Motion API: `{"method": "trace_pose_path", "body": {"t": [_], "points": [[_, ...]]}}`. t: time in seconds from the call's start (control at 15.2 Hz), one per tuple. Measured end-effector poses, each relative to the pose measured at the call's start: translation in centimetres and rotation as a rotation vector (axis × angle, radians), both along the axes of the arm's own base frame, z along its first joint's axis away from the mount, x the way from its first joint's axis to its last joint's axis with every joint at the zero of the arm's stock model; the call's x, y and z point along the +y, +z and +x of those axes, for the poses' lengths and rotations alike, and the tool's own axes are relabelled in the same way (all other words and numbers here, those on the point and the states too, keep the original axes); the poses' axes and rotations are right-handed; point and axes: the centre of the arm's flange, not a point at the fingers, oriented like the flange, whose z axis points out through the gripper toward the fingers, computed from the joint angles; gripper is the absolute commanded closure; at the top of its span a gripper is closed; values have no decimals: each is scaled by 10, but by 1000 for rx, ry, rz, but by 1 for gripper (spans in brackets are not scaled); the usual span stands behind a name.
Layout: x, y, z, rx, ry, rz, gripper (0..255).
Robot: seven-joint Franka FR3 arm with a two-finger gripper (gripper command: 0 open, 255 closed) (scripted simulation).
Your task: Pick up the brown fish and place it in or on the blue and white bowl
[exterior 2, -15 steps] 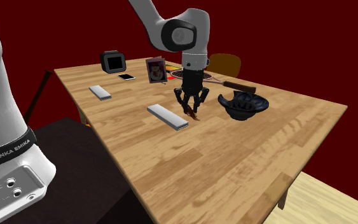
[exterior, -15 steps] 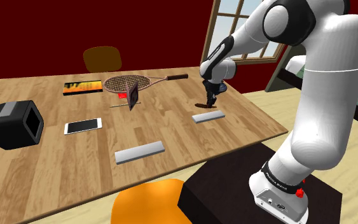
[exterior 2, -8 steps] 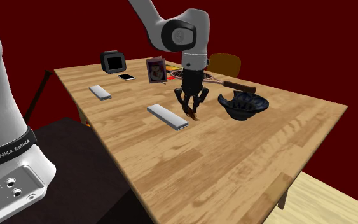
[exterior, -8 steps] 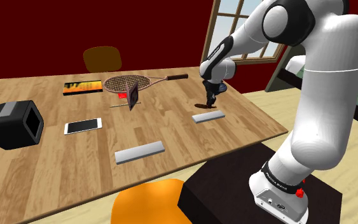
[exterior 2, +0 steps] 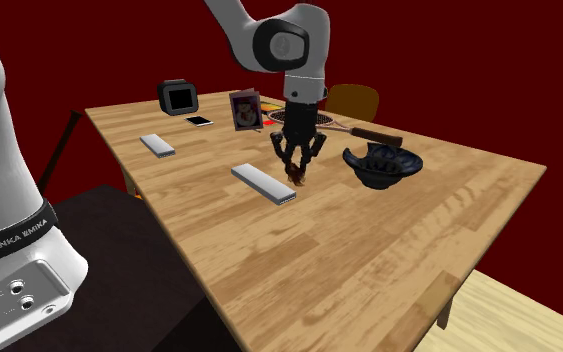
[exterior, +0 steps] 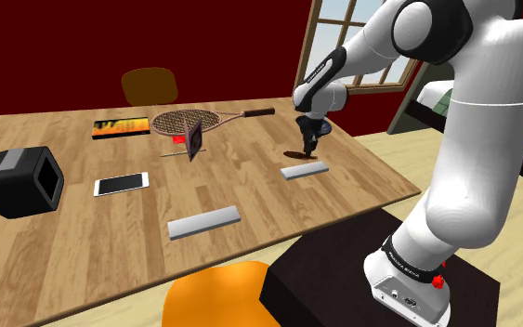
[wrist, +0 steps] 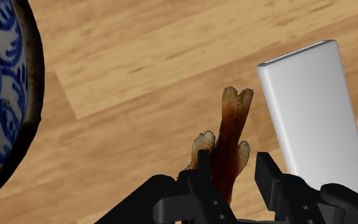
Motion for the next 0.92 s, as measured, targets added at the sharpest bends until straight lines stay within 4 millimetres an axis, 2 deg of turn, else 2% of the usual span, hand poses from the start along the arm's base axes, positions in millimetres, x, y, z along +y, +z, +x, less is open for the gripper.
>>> {"method": "trace_pose_path", "body": {"t": [0.13,0.26,0.59,0.92], "points": [[-25,3,-16,-69,-29,77,0],[-34,1,-23,-109,-41,115,0],[-33,-24,-25,-123,-44,127,0],[-34,-26,-22,-137,-44,123,0]]}}
